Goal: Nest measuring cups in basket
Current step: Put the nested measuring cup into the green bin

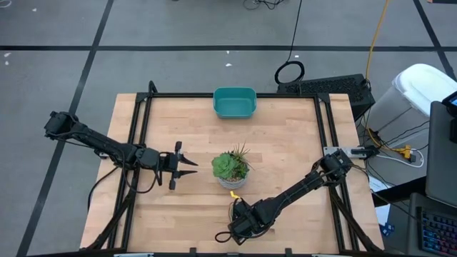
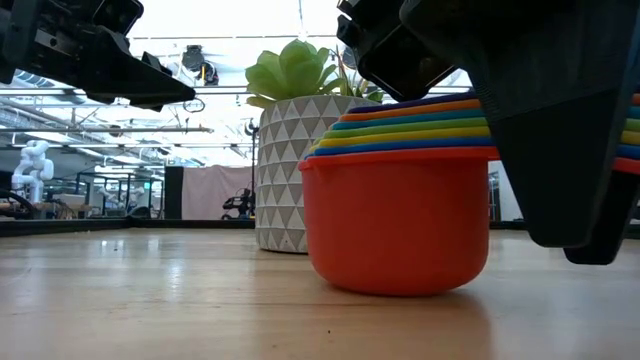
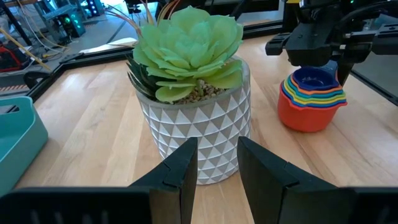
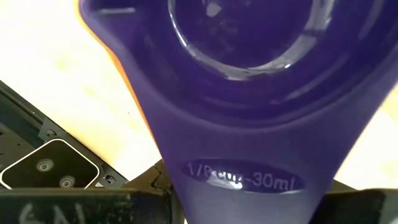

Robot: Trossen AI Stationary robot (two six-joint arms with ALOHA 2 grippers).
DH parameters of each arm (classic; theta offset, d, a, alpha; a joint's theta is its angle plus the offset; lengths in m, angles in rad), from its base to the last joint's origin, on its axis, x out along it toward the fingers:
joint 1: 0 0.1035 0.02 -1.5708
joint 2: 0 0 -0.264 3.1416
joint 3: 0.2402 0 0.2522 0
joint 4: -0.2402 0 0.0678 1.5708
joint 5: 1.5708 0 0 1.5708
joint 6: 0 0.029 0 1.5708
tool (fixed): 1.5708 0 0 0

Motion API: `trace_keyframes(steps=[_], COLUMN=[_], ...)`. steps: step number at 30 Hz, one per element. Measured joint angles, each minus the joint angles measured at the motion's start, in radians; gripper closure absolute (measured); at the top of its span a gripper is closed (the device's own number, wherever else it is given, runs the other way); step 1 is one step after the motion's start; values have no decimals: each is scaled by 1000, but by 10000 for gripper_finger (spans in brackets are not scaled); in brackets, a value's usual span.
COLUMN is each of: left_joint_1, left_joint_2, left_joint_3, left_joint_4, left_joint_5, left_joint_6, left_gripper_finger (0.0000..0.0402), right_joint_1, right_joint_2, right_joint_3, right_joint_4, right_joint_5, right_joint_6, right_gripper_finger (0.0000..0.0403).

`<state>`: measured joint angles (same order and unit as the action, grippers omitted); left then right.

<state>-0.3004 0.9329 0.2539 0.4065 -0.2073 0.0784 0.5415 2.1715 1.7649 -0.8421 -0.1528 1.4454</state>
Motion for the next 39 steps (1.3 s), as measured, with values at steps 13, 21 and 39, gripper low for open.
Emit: trace_keyframes(steps=[13,21,39], left_joint_1=[0,0,0], left_joint_2=[0,0,0], left_joint_3=[0,0,0], left_joint_4=[1,-4,-22], left_joint_5=[0,0,32], left_joint_6=[0,0,-3], left_gripper_finger=[284,284,284], right_joint_1=[-10,-15,-32], right_joint_2=[-8,-11,-11], right_joint_3=[0,0,0], right_joint_4=[-25,42,150], right_joint_5=[4,-4,48], right_joint_6=[-57,-168,-271], right_gripper_finger=[259,259,259])
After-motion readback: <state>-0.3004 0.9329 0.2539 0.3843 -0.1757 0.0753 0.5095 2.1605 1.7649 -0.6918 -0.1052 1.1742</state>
